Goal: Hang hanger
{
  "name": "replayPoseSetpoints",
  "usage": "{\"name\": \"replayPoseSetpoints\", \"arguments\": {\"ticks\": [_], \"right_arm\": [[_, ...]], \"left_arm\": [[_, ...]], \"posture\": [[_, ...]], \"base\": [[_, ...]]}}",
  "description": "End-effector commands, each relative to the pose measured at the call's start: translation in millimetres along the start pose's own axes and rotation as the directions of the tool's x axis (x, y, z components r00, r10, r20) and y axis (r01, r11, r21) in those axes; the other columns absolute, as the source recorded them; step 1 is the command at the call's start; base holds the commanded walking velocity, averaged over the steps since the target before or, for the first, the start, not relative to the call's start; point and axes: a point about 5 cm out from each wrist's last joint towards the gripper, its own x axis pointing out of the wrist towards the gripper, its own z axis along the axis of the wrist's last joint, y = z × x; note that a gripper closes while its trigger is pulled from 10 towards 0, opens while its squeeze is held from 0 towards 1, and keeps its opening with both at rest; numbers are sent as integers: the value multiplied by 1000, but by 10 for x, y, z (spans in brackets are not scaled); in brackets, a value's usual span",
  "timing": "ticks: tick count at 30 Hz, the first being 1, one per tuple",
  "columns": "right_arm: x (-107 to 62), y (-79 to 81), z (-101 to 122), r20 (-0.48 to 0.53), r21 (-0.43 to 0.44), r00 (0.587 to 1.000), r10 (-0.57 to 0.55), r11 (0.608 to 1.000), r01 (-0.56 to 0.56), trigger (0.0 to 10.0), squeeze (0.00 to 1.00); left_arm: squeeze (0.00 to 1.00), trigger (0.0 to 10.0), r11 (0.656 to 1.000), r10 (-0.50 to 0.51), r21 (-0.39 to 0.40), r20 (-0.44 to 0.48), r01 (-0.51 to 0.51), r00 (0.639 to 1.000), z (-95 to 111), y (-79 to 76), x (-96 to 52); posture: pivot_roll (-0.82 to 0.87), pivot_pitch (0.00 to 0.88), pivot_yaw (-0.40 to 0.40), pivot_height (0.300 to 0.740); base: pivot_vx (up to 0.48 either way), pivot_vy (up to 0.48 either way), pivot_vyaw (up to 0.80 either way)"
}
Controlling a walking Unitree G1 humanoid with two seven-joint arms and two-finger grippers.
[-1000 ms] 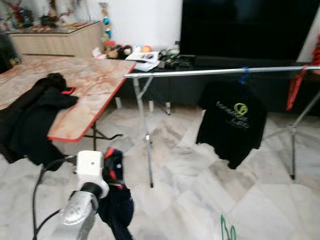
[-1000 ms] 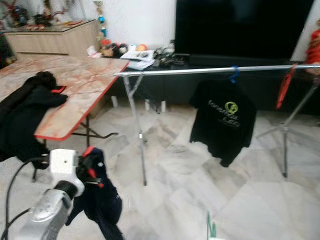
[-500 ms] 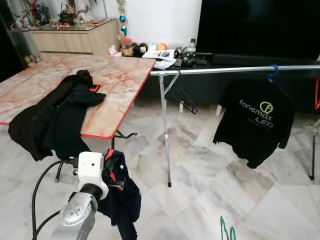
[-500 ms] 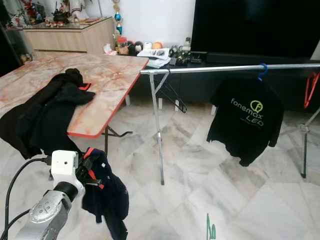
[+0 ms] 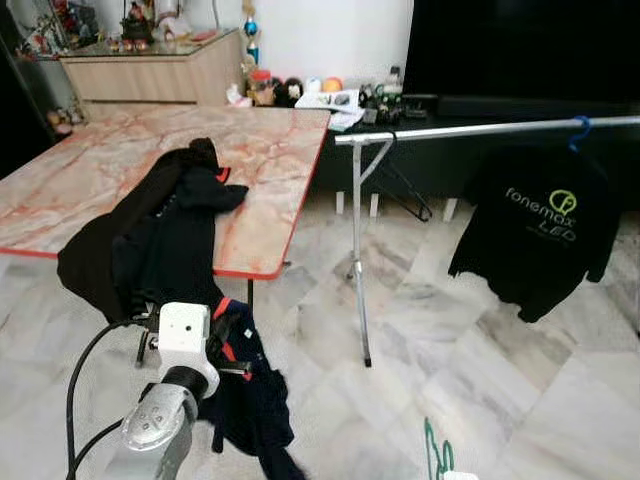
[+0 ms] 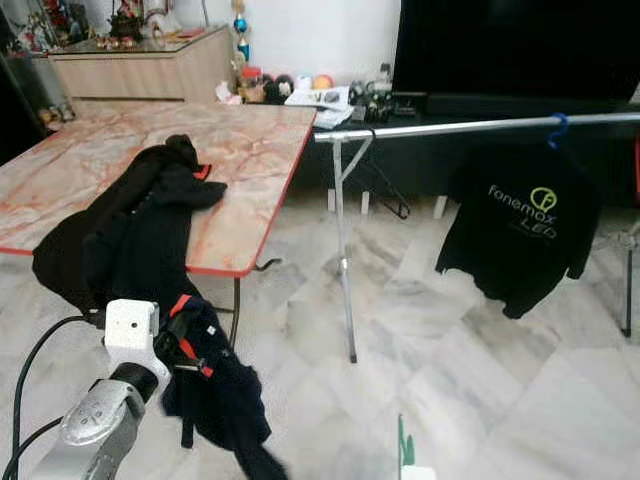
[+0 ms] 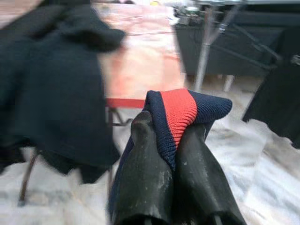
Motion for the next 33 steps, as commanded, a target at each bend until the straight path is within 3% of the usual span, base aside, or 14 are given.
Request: {"name": "replayPoseSetpoints", "arguments": {"ticks": [1, 18, 21, 26, 33], "right_arm": [[3, 94, 49, 17, -1, 1000, 24, 1000, -24, 10000, 0], [28, -16, 153, 31, -3, 999, 16, 1000, -16, 10000, 0], [35, 22, 199, 32, -6, 999, 18, 1000, -18, 10000, 0], [14, 74, 81, 5, -9, 1000, 23, 1000, -23, 10000, 0], [-9, 45, -51, -23, -8, 999, 23, 1000, -23, 10000, 0]], "left_arm": [[0, 10000, 1000, 23, 18, 16, -23, 1000, 46, 83, -18], [0, 10000, 1000, 20, 18, 17, -20, 1000, 47, 75, -15], [0, 10000, 1000, 8, 24, 25, -8, 1000, 57, 59, -16], [0, 10000, 1000, -9, 28, 47, 8, 999, 88, 38, -22], [0, 10000, 998, 40, 42, 33, -41, 999, 18, 146, -66]], "posture": [[73, 0, 26, 740], [74, 0, 25, 740], [75, 0, 24, 740], [77, 0, 23, 740], [77, 0, 26, 740]], "base": [[0, 412, 0], [0, 410, 0], [0, 0, 0], [0, 0, 0], [0, 0, 0]]}}
